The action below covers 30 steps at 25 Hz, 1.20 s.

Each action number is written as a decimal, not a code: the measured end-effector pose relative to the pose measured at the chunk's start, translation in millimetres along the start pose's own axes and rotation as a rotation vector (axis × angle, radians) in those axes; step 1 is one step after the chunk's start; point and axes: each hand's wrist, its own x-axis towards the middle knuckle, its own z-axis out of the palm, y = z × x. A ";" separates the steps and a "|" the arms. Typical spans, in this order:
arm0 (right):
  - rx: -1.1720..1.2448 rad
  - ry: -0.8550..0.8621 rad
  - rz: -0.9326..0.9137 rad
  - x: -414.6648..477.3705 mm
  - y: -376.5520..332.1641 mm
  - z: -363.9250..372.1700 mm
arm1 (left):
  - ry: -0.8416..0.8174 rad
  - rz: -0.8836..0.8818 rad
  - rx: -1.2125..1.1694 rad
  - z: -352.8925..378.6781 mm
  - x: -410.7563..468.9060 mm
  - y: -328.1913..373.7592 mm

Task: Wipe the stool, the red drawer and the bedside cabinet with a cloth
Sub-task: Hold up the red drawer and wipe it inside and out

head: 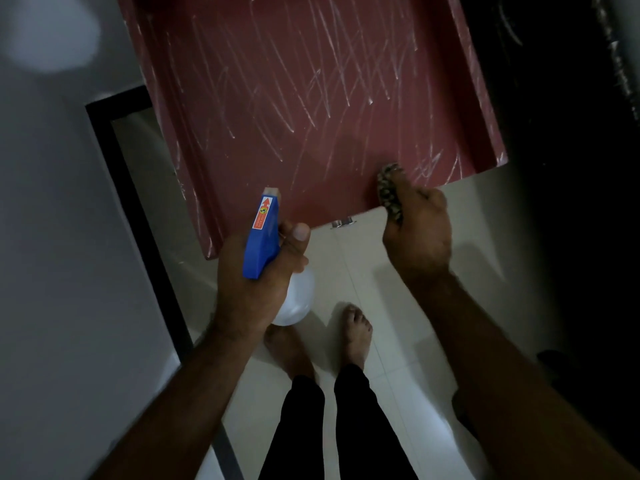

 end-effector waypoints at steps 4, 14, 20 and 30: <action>0.044 -0.024 -0.086 -6.1 -0.3 3.6 | -0.019 -0.014 0.036 19.5 -1.1 0.7; 0.069 0.031 -0.132 4.4 25.4 -4.2 | -0.047 -0.016 0.076 55.6 1.1 2.8; 0.071 0.035 -0.213 9.6 52.2 -11.8 | -0.054 -0.038 0.077 72.7 7.7 3.1; 0.106 -0.021 -0.252 -2.7 54.4 -7.1 | -0.097 -0.041 0.096 103.6 10.7 9.3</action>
